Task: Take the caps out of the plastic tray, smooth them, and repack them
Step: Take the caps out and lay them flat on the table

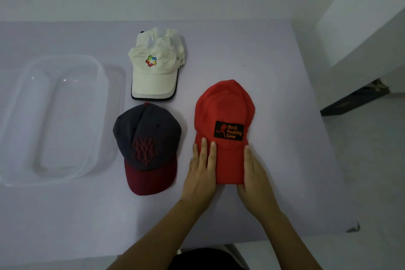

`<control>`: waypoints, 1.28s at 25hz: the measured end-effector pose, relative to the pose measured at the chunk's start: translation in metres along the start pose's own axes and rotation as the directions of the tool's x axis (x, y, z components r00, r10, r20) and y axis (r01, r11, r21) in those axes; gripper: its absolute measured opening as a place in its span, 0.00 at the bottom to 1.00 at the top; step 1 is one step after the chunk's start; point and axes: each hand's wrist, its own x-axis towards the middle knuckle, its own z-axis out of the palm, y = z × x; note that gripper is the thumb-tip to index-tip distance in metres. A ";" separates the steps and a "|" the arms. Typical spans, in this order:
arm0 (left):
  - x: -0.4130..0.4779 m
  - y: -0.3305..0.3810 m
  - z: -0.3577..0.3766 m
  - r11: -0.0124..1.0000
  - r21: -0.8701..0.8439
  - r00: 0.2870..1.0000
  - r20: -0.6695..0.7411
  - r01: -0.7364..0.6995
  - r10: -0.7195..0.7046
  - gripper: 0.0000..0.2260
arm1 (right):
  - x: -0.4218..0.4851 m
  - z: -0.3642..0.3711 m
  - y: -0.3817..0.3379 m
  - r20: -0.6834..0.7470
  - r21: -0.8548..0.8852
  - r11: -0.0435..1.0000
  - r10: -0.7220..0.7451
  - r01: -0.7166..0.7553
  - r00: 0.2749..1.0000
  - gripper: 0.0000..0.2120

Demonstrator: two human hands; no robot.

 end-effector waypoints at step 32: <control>-0.003 0.000 -0.086 0.936 -0.323 0.989 -0.099 -0.139 0.113 0.34 | 0.019 -0.068 -0.044 -0.150 0.334 0.930 -0.108 0.153 0.983 0.32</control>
